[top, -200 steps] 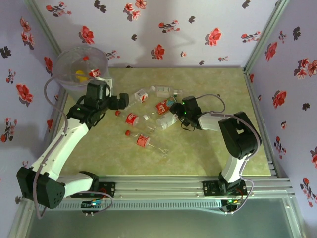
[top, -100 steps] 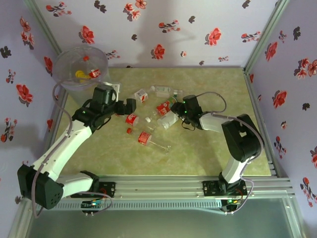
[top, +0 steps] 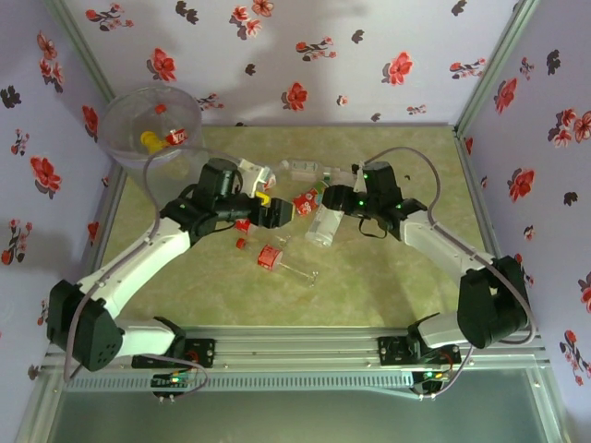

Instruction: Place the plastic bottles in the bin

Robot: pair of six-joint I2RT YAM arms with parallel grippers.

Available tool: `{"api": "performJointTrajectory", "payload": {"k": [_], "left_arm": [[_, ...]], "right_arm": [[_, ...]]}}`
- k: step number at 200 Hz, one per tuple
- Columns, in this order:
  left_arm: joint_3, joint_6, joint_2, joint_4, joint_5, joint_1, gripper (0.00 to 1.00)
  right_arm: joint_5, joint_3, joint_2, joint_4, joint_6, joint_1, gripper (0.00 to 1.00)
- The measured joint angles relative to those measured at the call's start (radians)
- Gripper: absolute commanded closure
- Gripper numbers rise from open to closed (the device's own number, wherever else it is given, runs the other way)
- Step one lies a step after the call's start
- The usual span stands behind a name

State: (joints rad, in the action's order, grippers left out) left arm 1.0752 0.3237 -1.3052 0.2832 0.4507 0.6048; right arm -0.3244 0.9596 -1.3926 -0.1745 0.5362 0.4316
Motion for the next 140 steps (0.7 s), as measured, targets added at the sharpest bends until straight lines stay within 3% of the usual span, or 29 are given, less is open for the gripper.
{"api": "performJointTrajectory", "payload": {"k": [61,140], "left_arm": [[-0.064,0.095,-0.102,-0.242,0.149,0.077,0.00],[-0.079,0.200,-0.219,-0.414,0.187,0.113,0.00]], "right_arm": [[-0.079,0.032,0.052,-0.048,-0.100,0.020,0.53],[-0.147,0.032,0.017,0.120,-0.050,0.060,0.53]]}}
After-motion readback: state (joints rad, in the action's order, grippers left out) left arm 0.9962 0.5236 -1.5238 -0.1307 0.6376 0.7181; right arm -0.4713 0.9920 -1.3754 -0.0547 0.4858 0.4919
